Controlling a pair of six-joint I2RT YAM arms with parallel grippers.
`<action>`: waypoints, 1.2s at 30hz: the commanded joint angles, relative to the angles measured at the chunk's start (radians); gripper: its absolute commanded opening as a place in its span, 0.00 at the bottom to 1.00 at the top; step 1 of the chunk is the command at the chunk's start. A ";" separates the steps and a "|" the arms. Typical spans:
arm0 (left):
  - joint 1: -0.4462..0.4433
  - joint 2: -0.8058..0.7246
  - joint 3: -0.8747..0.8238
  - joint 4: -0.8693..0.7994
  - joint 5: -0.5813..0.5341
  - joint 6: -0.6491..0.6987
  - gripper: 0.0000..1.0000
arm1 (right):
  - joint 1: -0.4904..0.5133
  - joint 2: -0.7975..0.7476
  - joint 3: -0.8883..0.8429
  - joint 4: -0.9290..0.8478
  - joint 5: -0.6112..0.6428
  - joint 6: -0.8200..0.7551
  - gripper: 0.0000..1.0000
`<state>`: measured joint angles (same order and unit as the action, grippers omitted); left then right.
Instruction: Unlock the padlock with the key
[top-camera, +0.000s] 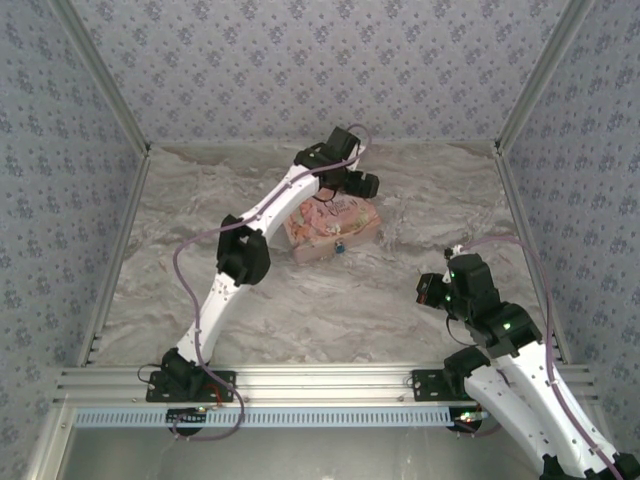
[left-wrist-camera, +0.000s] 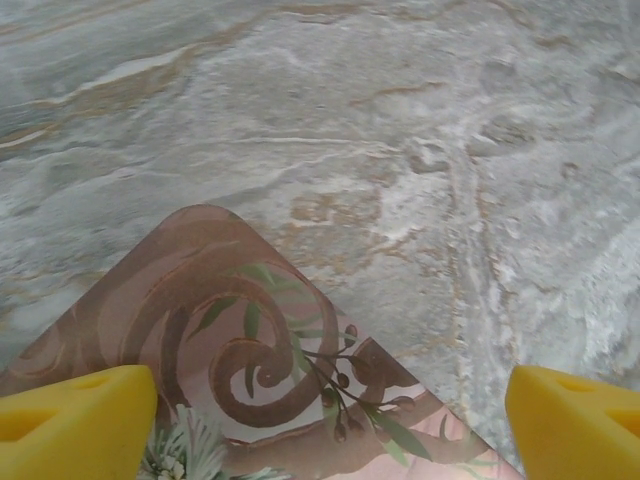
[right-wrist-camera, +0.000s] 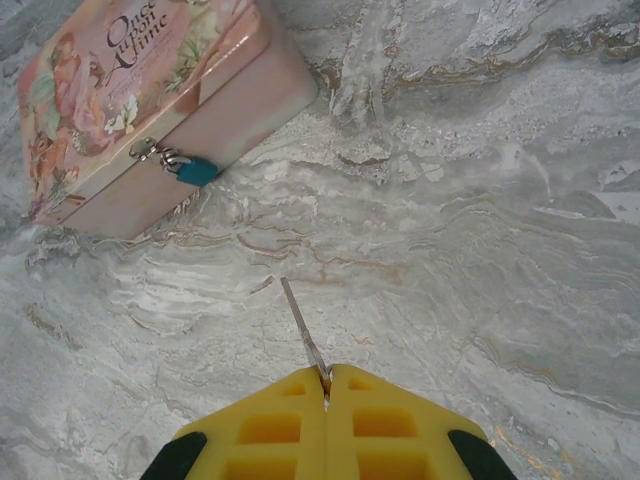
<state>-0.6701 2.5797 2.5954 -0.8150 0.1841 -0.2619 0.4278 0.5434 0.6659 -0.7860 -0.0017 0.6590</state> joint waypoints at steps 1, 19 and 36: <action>-0.043 0.036 0.031 -0.062 0.160 0.114 0.89 | -0.004 -0.008 0.041 -0.034 0.027 0.002 0.00; -0.157 -0.169 -0.253 -0.173 0.407 0.523 0.81 | -0.004 -0.035 0.080 -0.109 0.073 -0.009 0.00; -0.068 -0.859 -1.089 0.608 0.371 0.228 0.90 | -0.004 -0.027 0.012 0.004 -0.015 0.010 0.00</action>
<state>-0.7631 1.8587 1.6493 -0.4416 0.5816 0.0563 0.4278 0.5167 0.7010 -0.8345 0.0216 0.6590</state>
